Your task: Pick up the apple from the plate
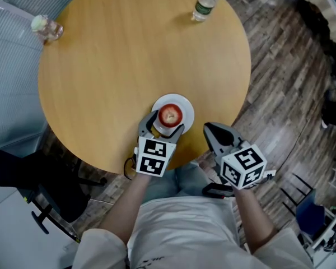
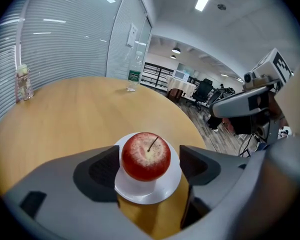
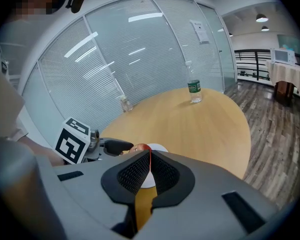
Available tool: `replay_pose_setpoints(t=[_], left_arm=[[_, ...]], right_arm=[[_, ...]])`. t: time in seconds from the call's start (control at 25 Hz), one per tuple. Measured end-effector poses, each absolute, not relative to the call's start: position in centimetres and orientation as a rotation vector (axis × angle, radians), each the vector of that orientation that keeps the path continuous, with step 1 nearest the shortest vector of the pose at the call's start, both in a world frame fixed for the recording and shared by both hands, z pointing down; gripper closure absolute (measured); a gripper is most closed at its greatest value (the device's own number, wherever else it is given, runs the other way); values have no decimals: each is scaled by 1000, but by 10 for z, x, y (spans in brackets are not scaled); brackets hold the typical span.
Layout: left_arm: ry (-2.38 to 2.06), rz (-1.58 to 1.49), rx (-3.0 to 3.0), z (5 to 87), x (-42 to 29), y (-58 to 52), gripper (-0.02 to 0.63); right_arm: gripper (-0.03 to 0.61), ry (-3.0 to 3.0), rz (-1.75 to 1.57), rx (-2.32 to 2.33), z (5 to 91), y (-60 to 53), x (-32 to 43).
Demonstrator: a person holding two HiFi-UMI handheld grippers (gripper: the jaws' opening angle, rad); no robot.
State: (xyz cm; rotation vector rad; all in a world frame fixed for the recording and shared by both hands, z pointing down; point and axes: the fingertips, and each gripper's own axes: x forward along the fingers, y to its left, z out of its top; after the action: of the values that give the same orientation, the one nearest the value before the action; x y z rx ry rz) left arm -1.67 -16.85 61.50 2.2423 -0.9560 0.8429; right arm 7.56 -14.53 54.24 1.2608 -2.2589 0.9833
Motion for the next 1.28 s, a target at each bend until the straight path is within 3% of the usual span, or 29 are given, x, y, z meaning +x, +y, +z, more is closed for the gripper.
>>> replay_pose_setpoints(t=[1.28], left_arm=[[-943, 878, 2223, 639, -12, -174, 230]], right_arm=[[548, -2234, 1019, 1283, 549, -140, 88]])
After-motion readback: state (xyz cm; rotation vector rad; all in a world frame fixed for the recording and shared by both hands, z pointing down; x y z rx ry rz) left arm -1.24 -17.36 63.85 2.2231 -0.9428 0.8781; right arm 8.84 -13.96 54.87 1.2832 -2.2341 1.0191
